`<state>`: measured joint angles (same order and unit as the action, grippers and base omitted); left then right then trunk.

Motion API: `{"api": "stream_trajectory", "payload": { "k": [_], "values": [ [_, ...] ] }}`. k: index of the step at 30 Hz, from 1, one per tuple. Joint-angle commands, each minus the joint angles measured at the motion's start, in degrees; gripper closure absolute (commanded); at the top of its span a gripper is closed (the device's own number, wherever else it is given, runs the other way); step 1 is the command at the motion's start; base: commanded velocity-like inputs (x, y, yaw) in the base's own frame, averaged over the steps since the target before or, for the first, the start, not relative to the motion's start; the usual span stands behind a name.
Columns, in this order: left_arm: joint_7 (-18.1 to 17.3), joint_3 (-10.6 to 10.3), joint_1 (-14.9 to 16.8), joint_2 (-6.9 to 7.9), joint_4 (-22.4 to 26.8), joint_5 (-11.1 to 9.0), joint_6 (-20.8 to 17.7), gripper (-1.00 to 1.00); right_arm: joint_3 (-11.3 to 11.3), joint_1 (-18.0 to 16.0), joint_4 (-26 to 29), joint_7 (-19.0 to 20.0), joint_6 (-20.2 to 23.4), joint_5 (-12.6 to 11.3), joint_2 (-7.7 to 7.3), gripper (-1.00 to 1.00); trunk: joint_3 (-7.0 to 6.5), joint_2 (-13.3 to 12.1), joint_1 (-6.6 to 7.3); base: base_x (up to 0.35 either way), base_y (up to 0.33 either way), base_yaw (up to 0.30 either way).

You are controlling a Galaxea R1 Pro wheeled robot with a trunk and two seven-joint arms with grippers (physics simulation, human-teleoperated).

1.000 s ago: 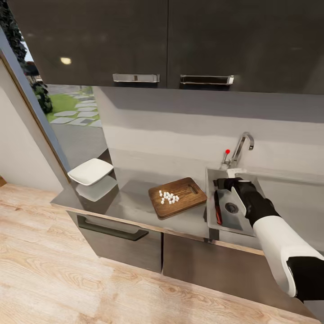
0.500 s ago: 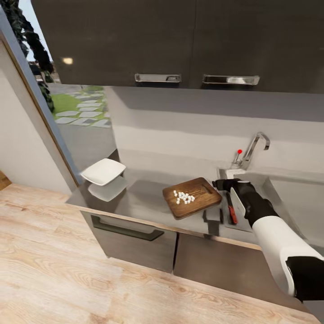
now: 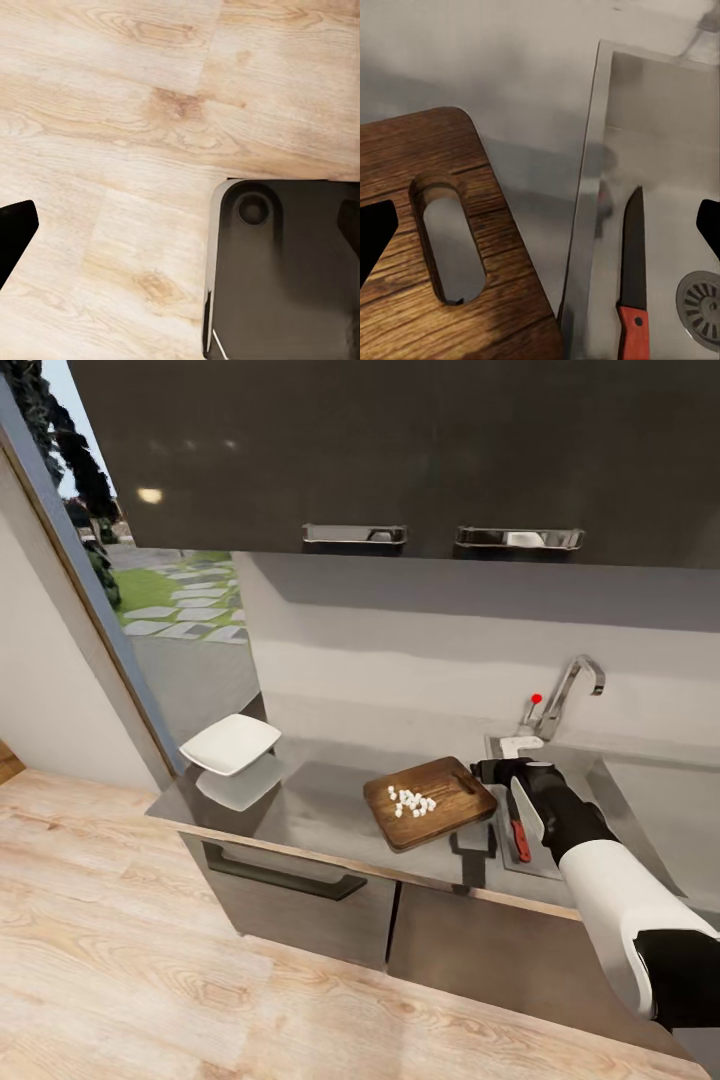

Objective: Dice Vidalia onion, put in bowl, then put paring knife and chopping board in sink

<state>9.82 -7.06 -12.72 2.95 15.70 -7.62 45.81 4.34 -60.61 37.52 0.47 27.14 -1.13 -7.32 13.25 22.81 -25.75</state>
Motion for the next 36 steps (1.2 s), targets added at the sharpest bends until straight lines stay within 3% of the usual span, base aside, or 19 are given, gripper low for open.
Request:
{"api": "stream_trajectory", "payload": {
  "k": [1,9,36],
  "values": [
    [0.2,-0.5,0.0,0.04,0.1,-0.6,0.1,-1.00,0.2,0.0,0.1,0.0,0.4,-0.1,-0.07,-1.00,0.10,0.1,-0.04,0.011,-0.007,0.000],
    [0.1,-0.5,0.0,0.04,0.1,-0.6,0.1,-1.00,0.2,0.0,-0.4,0.0,0.6,-0.1,-0.05,-1.00,0.21,0.1,-0.04,0.017,-0.003,0.000],
    [0.1,-0.5,0.0,0.06,-0.3,-0.6,0.1,-1.00,0.2,0.0,-1.9,-0.1,0.5,-0.1,0.37,-1.00,2.61,0.1,-0.04,0.049,-0.015,0.000]
  ]
}}
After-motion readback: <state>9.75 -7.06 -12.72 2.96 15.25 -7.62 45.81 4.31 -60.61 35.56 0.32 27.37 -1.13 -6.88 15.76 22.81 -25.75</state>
